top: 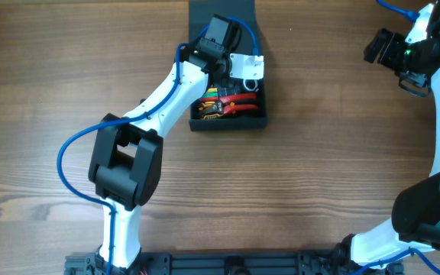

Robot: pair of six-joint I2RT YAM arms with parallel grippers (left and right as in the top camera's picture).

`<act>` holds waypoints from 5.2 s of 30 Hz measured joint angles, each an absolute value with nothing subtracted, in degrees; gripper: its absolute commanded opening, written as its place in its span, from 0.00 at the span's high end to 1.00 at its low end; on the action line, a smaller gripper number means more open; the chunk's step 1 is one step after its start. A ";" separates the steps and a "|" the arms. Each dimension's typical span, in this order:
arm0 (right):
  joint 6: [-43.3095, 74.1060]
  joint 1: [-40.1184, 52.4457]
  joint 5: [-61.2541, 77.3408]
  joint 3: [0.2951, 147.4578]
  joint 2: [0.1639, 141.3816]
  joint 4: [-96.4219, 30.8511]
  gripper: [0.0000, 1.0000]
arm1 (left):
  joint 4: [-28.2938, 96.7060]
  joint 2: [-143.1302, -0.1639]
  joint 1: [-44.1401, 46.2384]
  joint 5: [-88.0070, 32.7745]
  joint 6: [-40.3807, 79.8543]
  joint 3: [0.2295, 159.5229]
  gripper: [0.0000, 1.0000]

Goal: Pack container
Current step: 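Move the left gripper back over the red-black screwdriver, then grasp the screwdriver handle with the left gripper and lift, then carry the screwdriver into the box and release it, then move both grippers to the two corners of the box lid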

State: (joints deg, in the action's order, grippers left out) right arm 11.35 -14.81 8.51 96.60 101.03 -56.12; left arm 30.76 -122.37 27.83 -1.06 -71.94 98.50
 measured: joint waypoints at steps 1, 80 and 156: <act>11.35 -14.81 8.51 96.60 101.03 -56.18 0.00 | 30.76 -122.74 27.83 -1.08 -71.59 98.50 0.96; 11.35 -14.81 8.51 96.57 101.03 -57.10 0.00 | 63.61 -129.38 2.09 -1.67 -0.80 98.83 0.48; 12.99 -14.79 17.80 96.57 101.03 -55.20 0.96 | 48.45 -106.34 24.71 5.89 -20.60 108.64 0.96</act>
State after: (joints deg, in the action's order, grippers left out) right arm 12.99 -14.79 17.80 96.57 101.03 -55.20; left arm 48.45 -106.34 24.71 5.89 -20.60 108.64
